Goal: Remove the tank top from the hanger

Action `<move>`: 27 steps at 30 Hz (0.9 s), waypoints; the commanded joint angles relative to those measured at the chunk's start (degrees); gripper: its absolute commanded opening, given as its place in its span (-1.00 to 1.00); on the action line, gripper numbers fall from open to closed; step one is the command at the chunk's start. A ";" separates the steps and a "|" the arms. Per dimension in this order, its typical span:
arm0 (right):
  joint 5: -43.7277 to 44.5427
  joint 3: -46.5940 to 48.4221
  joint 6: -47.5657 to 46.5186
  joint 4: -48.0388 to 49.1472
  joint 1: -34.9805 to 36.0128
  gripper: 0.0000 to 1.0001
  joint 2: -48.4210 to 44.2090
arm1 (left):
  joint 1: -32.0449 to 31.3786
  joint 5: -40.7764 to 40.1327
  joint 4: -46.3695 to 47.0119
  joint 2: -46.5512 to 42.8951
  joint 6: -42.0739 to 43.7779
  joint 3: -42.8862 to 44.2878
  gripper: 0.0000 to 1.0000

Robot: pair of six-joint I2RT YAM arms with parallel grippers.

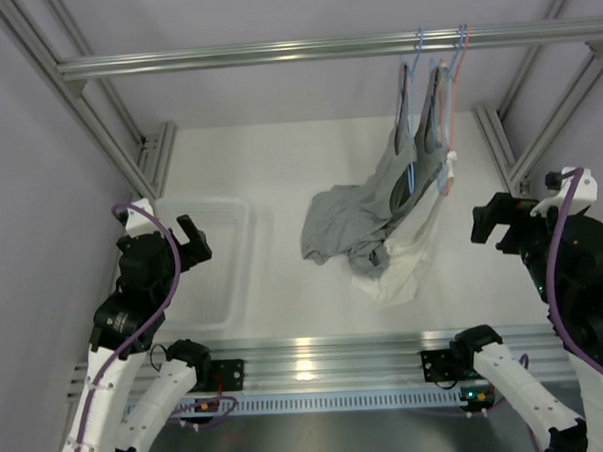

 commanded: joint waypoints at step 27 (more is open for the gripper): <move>1.40 46.78 -6.25 2.60 11.28 0.15 53.22 | 0.27 5.45 4.04 -0.05 1.30 -1.56 0.98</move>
